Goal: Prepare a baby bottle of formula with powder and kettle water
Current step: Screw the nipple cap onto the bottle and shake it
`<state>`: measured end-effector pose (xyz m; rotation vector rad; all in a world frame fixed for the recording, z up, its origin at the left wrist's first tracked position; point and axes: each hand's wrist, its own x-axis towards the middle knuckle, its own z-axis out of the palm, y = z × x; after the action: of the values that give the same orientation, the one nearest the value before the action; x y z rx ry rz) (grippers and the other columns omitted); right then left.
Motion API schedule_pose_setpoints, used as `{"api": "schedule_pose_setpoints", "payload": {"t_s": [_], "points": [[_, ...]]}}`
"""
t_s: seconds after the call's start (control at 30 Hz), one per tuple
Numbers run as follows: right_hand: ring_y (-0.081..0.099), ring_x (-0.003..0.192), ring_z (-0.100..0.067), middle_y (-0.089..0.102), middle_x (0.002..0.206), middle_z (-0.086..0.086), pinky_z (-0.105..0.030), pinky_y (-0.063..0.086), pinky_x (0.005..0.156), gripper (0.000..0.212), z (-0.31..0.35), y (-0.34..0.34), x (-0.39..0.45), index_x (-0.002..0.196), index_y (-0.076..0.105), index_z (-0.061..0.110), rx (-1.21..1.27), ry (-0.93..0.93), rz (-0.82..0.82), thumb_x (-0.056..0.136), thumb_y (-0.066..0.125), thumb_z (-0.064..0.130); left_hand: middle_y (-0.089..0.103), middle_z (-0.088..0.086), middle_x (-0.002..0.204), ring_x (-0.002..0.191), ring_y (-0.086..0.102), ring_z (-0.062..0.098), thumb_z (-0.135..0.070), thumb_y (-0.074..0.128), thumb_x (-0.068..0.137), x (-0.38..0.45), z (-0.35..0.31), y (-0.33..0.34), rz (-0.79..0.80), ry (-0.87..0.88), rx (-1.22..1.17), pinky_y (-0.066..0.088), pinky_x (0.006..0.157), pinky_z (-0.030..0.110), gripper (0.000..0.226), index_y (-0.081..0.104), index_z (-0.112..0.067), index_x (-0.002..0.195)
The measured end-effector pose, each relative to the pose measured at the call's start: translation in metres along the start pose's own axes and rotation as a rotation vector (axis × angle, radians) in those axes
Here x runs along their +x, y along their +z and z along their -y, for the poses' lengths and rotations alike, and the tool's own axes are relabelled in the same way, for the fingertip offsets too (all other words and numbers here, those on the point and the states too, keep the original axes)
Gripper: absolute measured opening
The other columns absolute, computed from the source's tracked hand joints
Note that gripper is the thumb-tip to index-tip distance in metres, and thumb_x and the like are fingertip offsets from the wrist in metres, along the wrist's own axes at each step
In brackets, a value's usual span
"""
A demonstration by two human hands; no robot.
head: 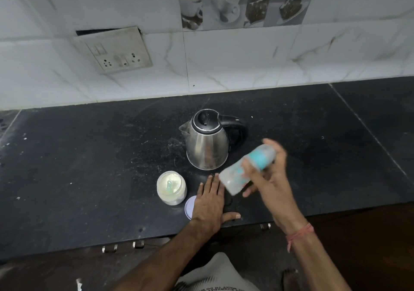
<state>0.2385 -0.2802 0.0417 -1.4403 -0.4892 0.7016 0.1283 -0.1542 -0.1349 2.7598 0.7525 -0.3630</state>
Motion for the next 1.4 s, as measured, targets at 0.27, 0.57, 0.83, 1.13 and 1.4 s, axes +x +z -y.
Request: {"api": "schedule_pose_setpoints", "payload": {"t_s": [0.27, 0.57, 0.83, 1.13, 1.4], "points": [[0.078, 0.109, -0.028, 0.067, 0.126, -0.006, -0.042, 0.065, 0.059, 0.077, -0.010, 0.007, 0.004, 0.154, 0.038, 0.047, -0.001, 0.029, 0.074, 0.093, 0.081, 0.026, 0.004, 0.006, 0.190, 0.177, 0.001, 0.027, -0.087, 0.062, 0.095, -0.004, -0.001, -0.006, -0.047, -0.002, -0.102, -0.007, 0.143, 0.046, 0.126, -0.008, -0.026, 0.180], [0.078, 0.107, -0.029, 0.070, 0.121, -0.004, -0.044, 0.065, 0.062, 0.073, -0.002, 0.001, 0.005, 0.155, 0.039, 0.047, -0.015, 0.044, 0.106, 0.097, 0.078, 0.025, 0.002, 0.005, 0.191, 0.177, 0.001, 0.027, -0.089, 0.060, 0.095, -0.005, 0.001, -0.004, -0.053, 0.022, -0.106, -0.004, 0.143, 0.048, 0.128, -0.002, -0.020, 0.183], [0.077, 0.110, -0.030, 0.068, 0.125, -0.001, -0.041, 0.065, 0.063, 0.072, -0.008, 0.013, 0.002, 0.154, 0.041, 0.045, 0.022, -0.012, 0.042, 0.098, 0.078, 0.019, -0.002, 0.003, 0.191, 0.178, -0.004, 0.023, -0.089, 0.062, 0.094, -0.008, -0.001, -0.007, -0.027, -0.001, -0.108, -0.012, 0.141, 0.043, 0.130, -0.004, -0.019, 0.182], [0.078, 0.107, -0.027, 0.073, 0.122, 0.000, -0.050, 0.063, 0.065, 0.071, -0.004, 0.005, 0.004, 0.154, 0.042, 0.045, 0.026, -0.018, 0.033, 0.098, 0.077, 0.019, -0.006, 0.009, 0.191, 0.178, -0.007, 0.029, -0.090, 0.058, 0.095, -0.005, -0.001, -0.008, -0.016, 0.023, -0.062, -0.006, 0.143, 0.048, 0.131, -0.004, -0.017, 0.183], [0.076, 0.106, -0.027, 0.067, 0.130, -0.016, -0.042, 0.063, 0.059, 0.072, 0.005, -0.007, 0.021, 0.155, 0.042, 0.041, 0.098, -0.047, -0.050, 0.096, 0.079, 0.026, -0.012, 0.010, 0.191, 0.178, -0.010, 0.031, -0.093, 0.053, 0.094, -0.004, -0.001, -0.010, 0.011, 0.031, -0.002, -0.002, 0.144, 0.051, 0.135, -0.007, -0.011, 0.182]]}}
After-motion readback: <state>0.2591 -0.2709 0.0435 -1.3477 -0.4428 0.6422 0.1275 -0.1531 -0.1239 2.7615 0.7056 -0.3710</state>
